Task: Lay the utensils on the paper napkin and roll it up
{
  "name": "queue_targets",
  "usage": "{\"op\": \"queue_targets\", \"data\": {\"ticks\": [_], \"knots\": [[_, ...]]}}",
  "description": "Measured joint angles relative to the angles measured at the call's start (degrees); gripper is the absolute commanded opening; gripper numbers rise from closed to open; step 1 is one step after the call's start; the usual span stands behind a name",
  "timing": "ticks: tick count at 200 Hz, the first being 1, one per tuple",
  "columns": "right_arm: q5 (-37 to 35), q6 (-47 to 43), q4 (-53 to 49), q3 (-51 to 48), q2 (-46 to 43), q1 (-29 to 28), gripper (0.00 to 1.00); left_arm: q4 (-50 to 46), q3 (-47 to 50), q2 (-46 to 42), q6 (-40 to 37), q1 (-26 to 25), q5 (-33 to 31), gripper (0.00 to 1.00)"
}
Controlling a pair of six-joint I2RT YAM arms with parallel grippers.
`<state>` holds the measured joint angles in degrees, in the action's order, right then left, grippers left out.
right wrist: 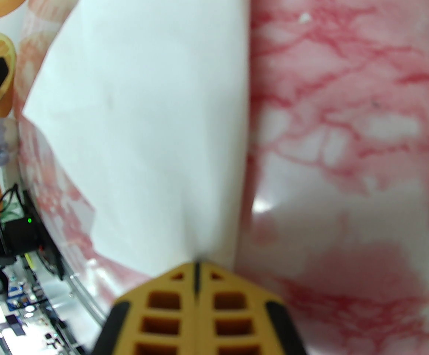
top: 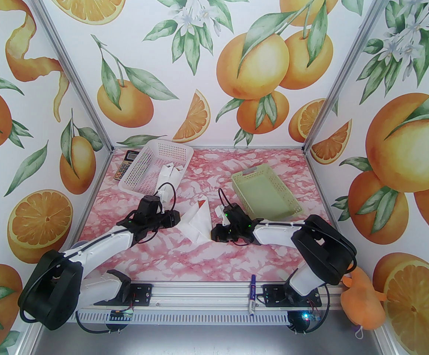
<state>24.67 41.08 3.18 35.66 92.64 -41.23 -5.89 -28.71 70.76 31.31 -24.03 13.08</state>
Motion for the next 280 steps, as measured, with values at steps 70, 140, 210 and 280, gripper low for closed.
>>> {"op": "queue_targets", "data": {"ticks": [70, 140, 210, 280], "knots": [[0.0, -0.2, -0.2, 0.1, 0.0, 0.0, 0.00, 5.5, -2.1, 9.4, -1.9, 1.4, 1.6, 0.45], [0.0, -0.2, -0.2, 0.1, 0.0, 0.0, 0.00, 6.1, -0.7, 7.7, -2.2, 1.4, 1.5, 0.54], [0.0, -0.2, -0.1, 0.1, 0.0, -0.1, 0.00, 2.6, 3.6, -8.1, -3.2, 1.1, 0.1, 0.66], [-0.2, -0.2, 0.0, 0.1, 0.1, -0.4, 0.00, 1.0, 5.0, -3.7, -4.2, -2.3, -2.0, 0.67]]}}
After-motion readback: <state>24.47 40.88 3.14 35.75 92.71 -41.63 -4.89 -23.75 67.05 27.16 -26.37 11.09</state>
